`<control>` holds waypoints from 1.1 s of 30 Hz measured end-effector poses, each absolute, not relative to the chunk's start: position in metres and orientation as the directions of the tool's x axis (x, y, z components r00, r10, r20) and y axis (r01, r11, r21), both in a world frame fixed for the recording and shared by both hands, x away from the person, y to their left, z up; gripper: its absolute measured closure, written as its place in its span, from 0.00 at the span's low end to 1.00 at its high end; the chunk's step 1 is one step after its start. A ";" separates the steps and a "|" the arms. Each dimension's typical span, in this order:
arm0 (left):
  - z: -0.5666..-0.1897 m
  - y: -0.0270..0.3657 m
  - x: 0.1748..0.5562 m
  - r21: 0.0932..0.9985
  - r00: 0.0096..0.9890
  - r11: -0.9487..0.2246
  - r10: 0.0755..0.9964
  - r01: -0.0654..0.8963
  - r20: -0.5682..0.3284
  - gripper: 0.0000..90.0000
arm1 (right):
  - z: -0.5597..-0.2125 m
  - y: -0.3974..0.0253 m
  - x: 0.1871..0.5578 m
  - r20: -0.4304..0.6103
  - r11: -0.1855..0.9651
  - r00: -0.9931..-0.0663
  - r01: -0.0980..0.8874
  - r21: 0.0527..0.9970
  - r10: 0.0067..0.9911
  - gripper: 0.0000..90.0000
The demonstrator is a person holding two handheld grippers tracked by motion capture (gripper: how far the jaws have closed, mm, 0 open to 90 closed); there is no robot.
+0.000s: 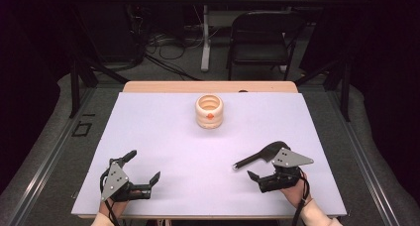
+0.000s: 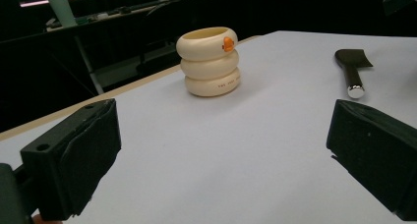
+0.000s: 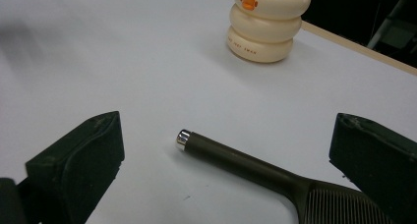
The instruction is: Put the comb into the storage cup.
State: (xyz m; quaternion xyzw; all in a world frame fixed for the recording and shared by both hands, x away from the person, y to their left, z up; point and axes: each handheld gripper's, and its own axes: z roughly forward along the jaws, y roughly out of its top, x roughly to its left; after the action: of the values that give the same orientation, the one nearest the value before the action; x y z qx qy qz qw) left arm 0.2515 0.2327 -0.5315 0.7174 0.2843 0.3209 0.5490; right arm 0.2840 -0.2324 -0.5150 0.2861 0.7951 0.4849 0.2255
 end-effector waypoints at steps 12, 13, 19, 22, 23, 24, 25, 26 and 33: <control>-0.531 0.232 0.251 0.969 0.636 -0.241 0.756 0.052 0.154 0.00 | -0.517 -0.220 0.305 -0.044 0.387 -0.742 0.297 0.873 0.669 0.00; -0.531 0.232 0.251 0.969 0.636 -0.241 0.756 0.052 0.154 0.00 | -0.518 -0.218 0.307 -0.044 0.393 -0.745 0.298 0.870 0.665 0.00; -0.531 0.232 0.251 0.969 0.636 -0.242 0.756 0.054 0.154 0.00 | -0.519 -0.212 0.314 -0.036 0.407 -0.751 0.316 0.857 0.660 0.00; -0.532 0.232 0.252 0.969 0.635 -0.239 0.758 0.057 0.149 0.00 | -0.520 -0.209 0.316 -0.035 0.415 -0.754 0.321 0.851 0.656 0.00; -0.532 0.232 0.252 0.969 0.635 -0.240 0.758 0.058 0.150 0.00 | -0.521 -0.209 0.317 -0.034 0.419 -0.755 0.324 0.848 0.654 0.00; -0.531 0.232 0.251 0.969 0.636 -0.241 0.757 0.056 0.152 0.00 | -0.521 -0.208 0.318 -0.034 0.421 -0.755 0.327 0.846 0.655 0.00; -0.531 0.232 0.251 0.969 0.636 -0.242 0.756 0.053 0.154 0.00 | -0.521 -0.207 0.320 -0.034 0.422 -0.756 0.327 0.846 0.654 0.00; -0.531 0.232 0.251 0.969 0.637 -0.242 0.756 0.054 0.153 0.00 | -0.522 -0.205 0.322 -0.036 0.427 -0.758 0.327 0.843 0.652 0.00; -0.531 0.232 0.251 0.969 0.636 -0.242 0.756 0.053 0.154 0.00 | -0.523 -0.198 0.328 -0.034 0.444 -0.766 0.335 0.831 0.642 0.00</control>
State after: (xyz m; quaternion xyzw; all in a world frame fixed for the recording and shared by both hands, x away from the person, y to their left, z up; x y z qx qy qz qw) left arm 0.2509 0.2319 -0.5312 0.7196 0.2813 0.3210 0.5477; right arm 0.3283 -0.1981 -0.5235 0.2939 0.8316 0.4375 0.1752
